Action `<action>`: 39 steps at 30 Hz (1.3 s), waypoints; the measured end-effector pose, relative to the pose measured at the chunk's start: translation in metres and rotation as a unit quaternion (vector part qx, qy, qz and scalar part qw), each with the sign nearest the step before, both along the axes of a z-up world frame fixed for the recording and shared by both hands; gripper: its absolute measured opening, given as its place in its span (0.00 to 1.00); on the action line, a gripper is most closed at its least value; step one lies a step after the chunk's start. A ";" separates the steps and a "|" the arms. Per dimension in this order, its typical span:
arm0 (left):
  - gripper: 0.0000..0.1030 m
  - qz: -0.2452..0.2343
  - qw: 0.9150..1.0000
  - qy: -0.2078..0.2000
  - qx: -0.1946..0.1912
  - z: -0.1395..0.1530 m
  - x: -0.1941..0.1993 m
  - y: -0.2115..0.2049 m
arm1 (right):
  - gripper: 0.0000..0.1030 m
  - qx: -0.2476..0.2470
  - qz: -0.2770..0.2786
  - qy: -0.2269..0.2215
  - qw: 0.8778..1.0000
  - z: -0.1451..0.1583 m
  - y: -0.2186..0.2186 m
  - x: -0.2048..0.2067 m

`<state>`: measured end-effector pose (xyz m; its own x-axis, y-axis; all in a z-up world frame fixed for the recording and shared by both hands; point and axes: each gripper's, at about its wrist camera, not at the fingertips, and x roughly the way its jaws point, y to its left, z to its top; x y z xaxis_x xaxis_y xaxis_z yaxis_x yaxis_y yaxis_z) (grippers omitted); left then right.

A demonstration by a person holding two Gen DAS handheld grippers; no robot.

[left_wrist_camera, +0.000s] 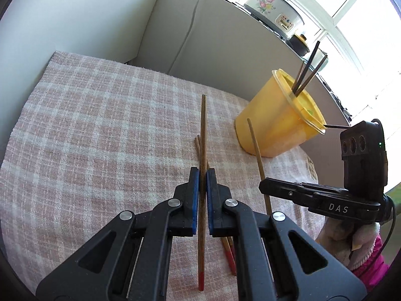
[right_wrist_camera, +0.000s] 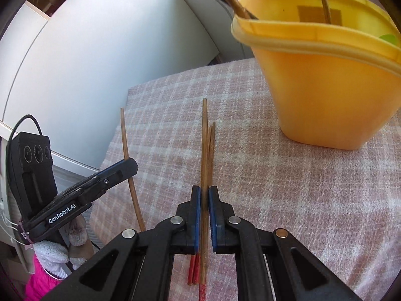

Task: Organize utensils
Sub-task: 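Lift both wooden chopsticks and carry them over the yellow container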

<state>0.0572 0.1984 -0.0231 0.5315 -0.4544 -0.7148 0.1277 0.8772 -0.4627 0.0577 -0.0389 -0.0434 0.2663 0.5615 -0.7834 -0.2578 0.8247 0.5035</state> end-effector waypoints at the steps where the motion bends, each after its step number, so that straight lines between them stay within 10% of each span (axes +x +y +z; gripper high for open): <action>1: 0.04 -0.003 1.000 -0.005 -0.001 0.003 -0.003 -0.002 | 0.04 0.005 0.000 -0.009 1.000 0.005 -0.003 -0.003; 22: 0.04 -0.028 0.989 -0.142 -0.033 0.105 -0.016 -0.065 | 0.04 0.036 -0.069 -0.180 0.981 0.108 -0.078 -0.025; 39: 0.04 -0.035 0.972 -0.233 -0.015 0.171 0.019 -0.118 | 0.04 0.017 -0.137 -0.236 0.962 0.141 -0.102 0.028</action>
<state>0.0764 0.0802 0.1478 0.7610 -0.5188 -0.3895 0.3893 0.8455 -0.3656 0.0856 -0.1410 0.0975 0.7287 0.4440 -0.5214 -0.2404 0.8788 0.4123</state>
